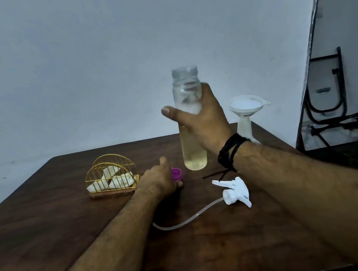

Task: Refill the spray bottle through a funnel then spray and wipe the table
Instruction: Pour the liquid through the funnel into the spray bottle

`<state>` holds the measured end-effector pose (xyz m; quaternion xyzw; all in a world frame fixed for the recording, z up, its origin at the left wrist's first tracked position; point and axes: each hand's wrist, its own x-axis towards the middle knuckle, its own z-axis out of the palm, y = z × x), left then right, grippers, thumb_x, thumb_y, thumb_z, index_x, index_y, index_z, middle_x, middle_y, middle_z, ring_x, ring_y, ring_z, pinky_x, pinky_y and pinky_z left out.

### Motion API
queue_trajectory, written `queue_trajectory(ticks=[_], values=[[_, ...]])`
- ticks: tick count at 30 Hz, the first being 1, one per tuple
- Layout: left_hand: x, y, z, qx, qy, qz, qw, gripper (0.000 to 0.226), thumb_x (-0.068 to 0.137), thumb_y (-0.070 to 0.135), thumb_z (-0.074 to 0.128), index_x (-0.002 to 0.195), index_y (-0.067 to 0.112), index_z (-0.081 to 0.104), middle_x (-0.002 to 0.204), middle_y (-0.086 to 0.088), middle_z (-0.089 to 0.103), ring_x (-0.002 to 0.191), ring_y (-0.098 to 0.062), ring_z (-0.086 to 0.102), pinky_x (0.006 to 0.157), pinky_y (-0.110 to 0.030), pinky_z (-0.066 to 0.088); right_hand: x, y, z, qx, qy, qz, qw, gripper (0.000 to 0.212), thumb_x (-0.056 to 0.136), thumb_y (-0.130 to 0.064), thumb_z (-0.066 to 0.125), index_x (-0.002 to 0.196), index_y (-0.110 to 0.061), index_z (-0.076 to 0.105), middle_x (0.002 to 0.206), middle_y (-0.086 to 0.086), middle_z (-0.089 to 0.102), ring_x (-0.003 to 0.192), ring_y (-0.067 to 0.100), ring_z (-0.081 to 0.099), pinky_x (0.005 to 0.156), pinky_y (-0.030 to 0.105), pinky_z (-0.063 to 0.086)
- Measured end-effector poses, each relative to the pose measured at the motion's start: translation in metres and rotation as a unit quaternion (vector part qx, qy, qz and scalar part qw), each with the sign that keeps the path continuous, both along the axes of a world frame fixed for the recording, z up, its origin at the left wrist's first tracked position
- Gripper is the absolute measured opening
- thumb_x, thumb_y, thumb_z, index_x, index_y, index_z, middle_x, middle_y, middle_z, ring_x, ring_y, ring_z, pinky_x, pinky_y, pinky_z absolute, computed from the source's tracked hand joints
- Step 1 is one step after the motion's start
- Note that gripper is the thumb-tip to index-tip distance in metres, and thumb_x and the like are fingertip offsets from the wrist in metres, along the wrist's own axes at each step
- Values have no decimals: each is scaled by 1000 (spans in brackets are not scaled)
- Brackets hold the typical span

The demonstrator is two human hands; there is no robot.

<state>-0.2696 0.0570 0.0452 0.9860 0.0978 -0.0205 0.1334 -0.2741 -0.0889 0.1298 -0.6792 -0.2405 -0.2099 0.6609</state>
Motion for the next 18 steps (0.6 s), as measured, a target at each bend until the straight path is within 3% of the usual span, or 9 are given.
queue_trajectory(ticks=[4,7,10,12,14,18], values=[[2,2,6,-34,-2,24,999,92,77,43,85,141,13,26,142,-18,50,127,-37,55,102,-48,50,-13,-25,46,-43,-31,14,998,67,77,-43,90,123,-26,46,112,-5,63,103,21,71,91,49,62],[4,2,17,-12,-34,19,999,108,73,38,89,151,12,20,155,-19,25,132,-43,49,105,-49,48,-20,-53,79,-72,-51,22,996,59,78,-35,90,117,-22,47,110,0,63,94,23,72,85,48,64],[10,-8,37,-13,-159,-31,987,95,80,44,81,151,15,24,154,-18,23,128,-45,51,104,-50,47,-24,-85,102,-107,-54,21,993,50,80,-23,90,113,-17,53,105,7,66,81,24,72,75,42,66],[14,-28,56,-90,-255,-76,960,85,84,51,74,149,18,30,153,-14,31,125,-37,54,103,-45,46,-20,-106,111,-148,-51,-8,988,50,80,-23,90,116,-15,56,102,8,68,79,27,74,74,43,66],[17,-56,73,-229,-298,-112,920,85,84,57,72,150,22,32,152,-7,37,126,-25,54,104,-41,47,-13,-127,117,-188,-40,-35,981,52,80,-23,89,120,-14,59,102,7,69,83,32,77,77,47,66],[30,-109,86,-440,-268,-155,843,98,79,63,74,156,30,24,157,2,36,136,-15,46,98,-30,41,5,-168,121,-283,15,-75,956,56,80,-23,88,127,-13,61,112,11,75,92,35,78,87,58,63]])
